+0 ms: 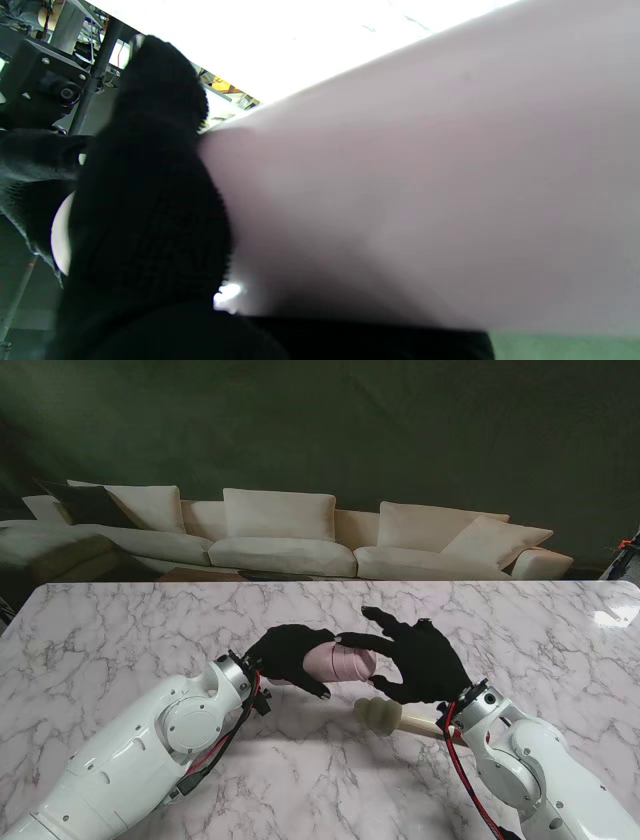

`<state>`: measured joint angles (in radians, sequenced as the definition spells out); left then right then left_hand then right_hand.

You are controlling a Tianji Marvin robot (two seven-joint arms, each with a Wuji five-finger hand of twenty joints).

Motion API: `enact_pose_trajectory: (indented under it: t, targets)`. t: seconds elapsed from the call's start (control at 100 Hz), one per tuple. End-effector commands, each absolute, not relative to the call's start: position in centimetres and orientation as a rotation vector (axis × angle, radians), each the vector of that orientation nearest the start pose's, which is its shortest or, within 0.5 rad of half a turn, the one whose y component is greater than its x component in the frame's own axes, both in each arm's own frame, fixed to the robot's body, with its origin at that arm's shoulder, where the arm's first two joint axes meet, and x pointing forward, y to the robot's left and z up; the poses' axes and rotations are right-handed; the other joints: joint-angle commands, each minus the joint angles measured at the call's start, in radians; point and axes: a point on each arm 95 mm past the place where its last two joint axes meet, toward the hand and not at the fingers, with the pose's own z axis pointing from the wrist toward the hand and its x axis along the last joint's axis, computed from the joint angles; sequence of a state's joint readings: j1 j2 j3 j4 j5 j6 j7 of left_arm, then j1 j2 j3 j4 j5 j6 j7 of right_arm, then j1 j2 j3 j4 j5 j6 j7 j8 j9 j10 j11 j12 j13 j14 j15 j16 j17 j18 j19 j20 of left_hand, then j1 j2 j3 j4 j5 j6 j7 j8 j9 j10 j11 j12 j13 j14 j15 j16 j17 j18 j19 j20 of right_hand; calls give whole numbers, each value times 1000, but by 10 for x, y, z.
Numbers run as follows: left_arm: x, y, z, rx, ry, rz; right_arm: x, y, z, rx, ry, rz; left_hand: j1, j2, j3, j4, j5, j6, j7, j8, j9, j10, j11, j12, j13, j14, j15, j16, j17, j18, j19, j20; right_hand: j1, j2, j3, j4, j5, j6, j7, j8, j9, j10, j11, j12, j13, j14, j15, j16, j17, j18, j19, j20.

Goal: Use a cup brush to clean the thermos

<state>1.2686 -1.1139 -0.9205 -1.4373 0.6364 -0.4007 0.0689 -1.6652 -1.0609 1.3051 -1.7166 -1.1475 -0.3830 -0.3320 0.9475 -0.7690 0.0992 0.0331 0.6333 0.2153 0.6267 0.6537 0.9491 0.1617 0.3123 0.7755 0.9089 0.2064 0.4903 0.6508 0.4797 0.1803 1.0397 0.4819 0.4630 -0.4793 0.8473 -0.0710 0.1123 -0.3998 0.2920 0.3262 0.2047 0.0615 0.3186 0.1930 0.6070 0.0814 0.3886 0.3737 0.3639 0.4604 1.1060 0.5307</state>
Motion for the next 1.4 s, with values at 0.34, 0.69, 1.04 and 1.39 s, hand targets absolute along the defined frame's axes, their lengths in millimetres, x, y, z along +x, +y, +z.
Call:
enact_pose_trajectory:
  t: [0.34, 0.69, 1.04, 1.39]
  targets:
    - [430, -103, -290, -1053, 1685, -2151, 374, 24, -284, 733, 1415, 1934, 327, 517, 229, -7, 88, -199, 123, 15, -2, -50, 32, 3, 95, -85, 203, 54, 47, -112, 161, 49, -115, 278, -243, -73, 314, 101, 410, 193, 473, -165, 408, 178, 240, -99, 271, 167, 62, -27, 87, 87]
    - [430, -103, -291, -1054, 1681, -2151, 377, 36, -288, 845, 1388, 2006, 326, 517, 230, -7, 89, -198, 123, 16, -1, -49, 33, 4, 96, -85, 204, 54, 48, -114, 161, 49, -24, 432, -405, -55, 494, 354, 498, 42, 1041, -125, 427, 193, 624, -2, 443, 234, 256, -49, 244, 99]
    - [429, -105, -292, -1057, 1686, -2155, 371, 46, -290, 1070, 1305, 2003, 327, 516, 230, -7, 89, -198, 123, 16, -1, -49, 34, 4, 95, -83, 204, 54, 48, -113, 163, 50, -193, 710, -894, 4, 307, 436, 414, -68, 962, 39, 398, 129, 695, 111, 548, 197, 406, 18, 406, 29]
    - [430, -104, -292, -1053, 1677, -2154, 356, 40, -279, 1128, 1230, 1901, 327, 517, 230, -7, 88, -199, 123, 16, -3, -49, 33, 4, 94, -84, 204, 54, 46, -113, 162, 49, -421, 653, -862, 19, -32, 317, 222, -156, 574, 40, 436, 190, 619, 128, 625, 235, 597, 6, 560, -19]
